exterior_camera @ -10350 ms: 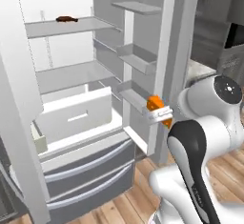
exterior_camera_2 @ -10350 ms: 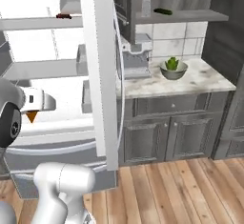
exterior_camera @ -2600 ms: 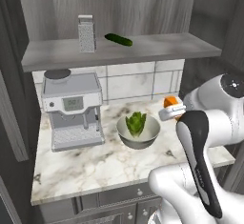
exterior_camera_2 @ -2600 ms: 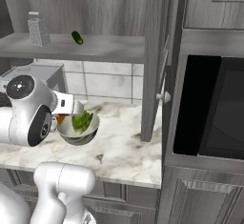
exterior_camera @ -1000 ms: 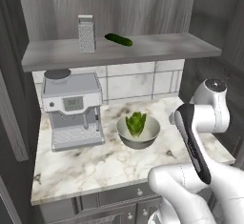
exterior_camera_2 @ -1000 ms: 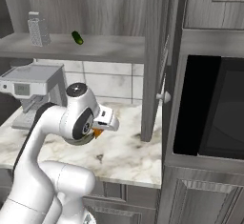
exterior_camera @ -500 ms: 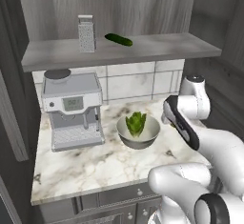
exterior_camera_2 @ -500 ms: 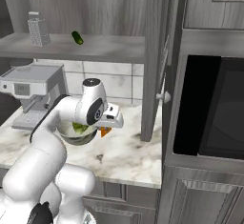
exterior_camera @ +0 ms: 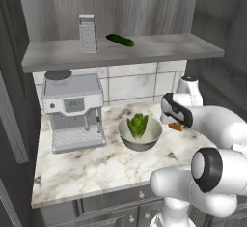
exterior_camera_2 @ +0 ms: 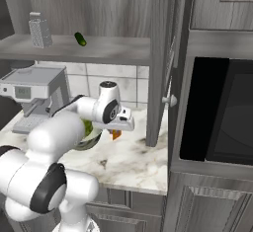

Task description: Pick the cheese from the fridge and the cheese grater from the cabinet and place them next to the salad bowl.

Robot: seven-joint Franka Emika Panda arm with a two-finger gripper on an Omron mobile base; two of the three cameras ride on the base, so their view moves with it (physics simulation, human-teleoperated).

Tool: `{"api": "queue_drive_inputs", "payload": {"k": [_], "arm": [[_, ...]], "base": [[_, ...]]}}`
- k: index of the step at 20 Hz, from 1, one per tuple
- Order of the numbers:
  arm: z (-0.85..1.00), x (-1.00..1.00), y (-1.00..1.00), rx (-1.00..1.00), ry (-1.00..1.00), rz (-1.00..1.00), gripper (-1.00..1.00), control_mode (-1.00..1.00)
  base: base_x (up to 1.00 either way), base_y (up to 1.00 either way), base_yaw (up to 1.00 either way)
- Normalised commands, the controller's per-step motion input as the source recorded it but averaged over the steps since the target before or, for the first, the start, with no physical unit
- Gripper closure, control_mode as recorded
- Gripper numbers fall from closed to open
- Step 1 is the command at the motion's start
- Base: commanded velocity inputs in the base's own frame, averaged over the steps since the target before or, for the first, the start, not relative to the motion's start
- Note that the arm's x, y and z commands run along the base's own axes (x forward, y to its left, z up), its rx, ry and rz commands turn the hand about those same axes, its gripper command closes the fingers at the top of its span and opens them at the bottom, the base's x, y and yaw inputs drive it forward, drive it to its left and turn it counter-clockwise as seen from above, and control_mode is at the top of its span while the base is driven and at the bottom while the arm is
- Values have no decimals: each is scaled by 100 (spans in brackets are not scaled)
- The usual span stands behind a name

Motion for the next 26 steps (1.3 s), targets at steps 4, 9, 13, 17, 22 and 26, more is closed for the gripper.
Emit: {"api": "queue_drive_inputs", "payload": {"k": [4,9,13,17,22,26], "arm": [[-31,32,-15,9,0,5,100,-100],[-28,24,-4,12,0,3,100,-100],[-27,10,0,10,-2,2,100,-100],[-24,14,0,4,-1,0,100,-100],[-22,25,1,0,-2,0,100,-100],[-23,25,3,0,-5,0,100,-100]], "base": [[0,0,0],[0,0,0],[0,0,0],[0,0,0],[0,0,0],[0,0,0]]}}
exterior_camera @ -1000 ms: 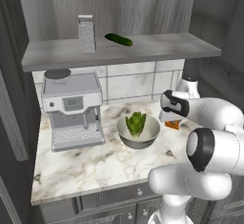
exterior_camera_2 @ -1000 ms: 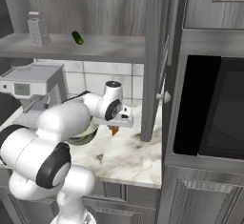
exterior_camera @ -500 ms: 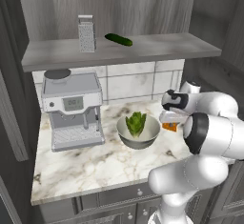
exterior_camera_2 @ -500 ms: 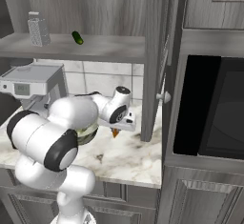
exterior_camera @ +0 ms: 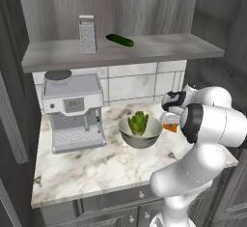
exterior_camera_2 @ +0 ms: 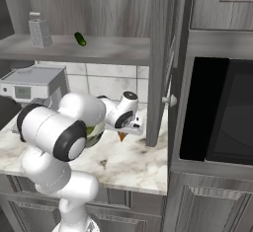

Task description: Pick the cheese from the fridge and the cheese grater from the cabinet and place them next to the salad bowl.

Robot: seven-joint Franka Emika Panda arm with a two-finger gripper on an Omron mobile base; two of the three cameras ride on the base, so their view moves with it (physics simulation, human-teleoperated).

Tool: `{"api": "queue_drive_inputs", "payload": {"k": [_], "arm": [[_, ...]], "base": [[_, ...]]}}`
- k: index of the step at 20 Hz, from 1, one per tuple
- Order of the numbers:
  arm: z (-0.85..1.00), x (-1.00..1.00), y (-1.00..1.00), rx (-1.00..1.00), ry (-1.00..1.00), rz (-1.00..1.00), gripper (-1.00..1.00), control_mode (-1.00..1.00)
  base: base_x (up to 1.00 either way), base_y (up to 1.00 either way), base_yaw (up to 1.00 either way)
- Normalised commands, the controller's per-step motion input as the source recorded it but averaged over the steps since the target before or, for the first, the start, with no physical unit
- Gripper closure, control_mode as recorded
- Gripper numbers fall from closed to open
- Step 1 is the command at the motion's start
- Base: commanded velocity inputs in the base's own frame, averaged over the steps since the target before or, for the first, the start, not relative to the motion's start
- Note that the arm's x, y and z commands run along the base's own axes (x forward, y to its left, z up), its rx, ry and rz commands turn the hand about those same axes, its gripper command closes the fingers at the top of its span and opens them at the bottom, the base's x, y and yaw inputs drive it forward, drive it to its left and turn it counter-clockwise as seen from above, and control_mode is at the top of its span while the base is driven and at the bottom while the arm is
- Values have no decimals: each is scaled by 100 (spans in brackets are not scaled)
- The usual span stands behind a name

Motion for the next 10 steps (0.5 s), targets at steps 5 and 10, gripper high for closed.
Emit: {"api": "queue_drive_inputs", "payload": {"k": [5,10], "arm": [[-24,27,2,0,-1,0,100,-100],[-23,-1,5,0,-1,1,100,-100]], "base": [[0,0,0],[0,0,0]]}}
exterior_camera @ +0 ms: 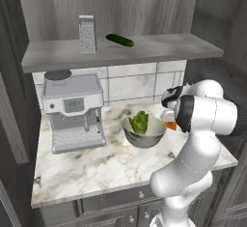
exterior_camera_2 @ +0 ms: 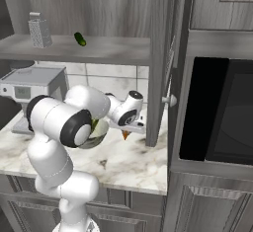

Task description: Pick the cheese from the fridge and the cheese grater from the cabinet and place them next to the salad bowl.

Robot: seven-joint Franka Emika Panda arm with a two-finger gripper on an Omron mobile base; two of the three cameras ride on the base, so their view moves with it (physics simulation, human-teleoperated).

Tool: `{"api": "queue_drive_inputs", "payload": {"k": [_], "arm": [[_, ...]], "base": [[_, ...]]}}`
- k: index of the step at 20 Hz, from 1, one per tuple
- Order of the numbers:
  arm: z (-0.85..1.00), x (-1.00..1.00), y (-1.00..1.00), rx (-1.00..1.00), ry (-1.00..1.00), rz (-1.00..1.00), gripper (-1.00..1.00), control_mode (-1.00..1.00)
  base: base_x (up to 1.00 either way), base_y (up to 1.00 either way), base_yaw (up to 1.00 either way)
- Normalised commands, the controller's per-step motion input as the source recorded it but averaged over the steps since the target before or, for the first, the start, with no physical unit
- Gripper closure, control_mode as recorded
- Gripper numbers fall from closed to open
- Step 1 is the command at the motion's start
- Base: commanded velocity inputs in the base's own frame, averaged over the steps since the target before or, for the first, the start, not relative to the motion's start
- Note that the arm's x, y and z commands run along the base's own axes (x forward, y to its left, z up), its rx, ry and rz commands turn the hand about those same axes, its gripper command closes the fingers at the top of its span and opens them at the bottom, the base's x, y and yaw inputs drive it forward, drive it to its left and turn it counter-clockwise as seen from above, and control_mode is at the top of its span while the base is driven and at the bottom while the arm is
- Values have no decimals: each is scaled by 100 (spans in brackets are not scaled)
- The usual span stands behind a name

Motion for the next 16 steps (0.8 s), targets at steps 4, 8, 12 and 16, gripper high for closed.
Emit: {"api": "queue_drive_inputs", "payload": {"k": [4,8,12,16], "arm": [[-23,-13,11,0,-4,2,100,-100],[-16,-17,14,0,-6,0,100,-100],[-16,-19,16,0,-9,0,100,-100],[-18,-14,19,0,-6,0,100,-100]], "base": [[0,0,0],[0,0,0],[0,0,0],[0,0,0]]}}
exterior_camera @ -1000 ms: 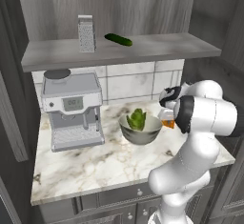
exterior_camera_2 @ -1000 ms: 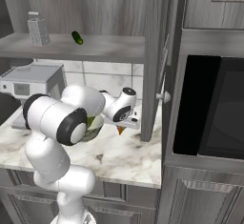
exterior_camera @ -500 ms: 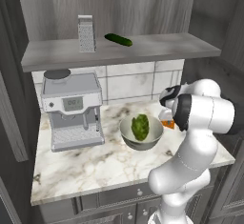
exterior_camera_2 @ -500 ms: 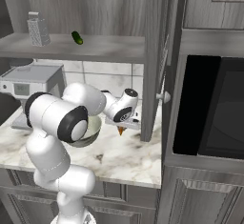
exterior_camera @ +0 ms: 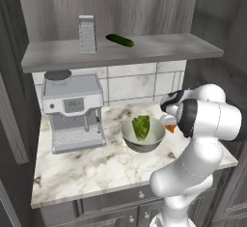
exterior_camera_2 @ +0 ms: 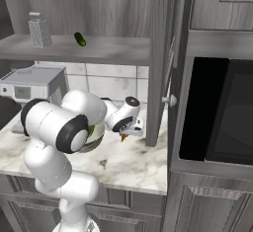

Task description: Pick the cheese from the fridge and the cheese grater from the cabinet and place them next to the salad bowl.

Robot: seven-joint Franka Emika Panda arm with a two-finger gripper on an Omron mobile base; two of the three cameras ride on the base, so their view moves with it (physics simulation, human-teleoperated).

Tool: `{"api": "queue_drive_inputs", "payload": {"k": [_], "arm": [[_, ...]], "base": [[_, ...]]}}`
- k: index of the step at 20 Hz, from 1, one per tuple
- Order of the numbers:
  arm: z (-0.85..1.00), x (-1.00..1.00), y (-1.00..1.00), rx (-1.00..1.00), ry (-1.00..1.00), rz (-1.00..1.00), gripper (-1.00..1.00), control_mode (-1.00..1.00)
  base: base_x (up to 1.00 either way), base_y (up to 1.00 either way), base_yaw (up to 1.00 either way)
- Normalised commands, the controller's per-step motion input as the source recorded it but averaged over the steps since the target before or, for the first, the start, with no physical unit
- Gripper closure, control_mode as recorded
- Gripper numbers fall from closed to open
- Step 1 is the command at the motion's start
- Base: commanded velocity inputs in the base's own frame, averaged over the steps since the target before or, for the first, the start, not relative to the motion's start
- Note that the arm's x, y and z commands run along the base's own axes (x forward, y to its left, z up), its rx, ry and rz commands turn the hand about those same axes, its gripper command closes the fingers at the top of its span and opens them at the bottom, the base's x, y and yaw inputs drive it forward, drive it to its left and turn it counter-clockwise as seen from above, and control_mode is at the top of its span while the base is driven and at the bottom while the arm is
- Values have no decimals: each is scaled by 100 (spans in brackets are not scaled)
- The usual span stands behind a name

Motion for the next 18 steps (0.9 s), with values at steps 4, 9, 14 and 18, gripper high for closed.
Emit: {"api": "queue_drive_inputs", "payload": {"k": [4,9,14,18], "arm": [[2,-6,2,0,-3,0,-100,-100],[16,-11,0,-1,0,0,-100,-100],[34,-2,15,-1,0,0,-100,-100],[49,-7,25,0,-1,0,-100,-100]], "base": [[0,0,0],[0,0,0],[0,0,0],[0,0,0]]}}
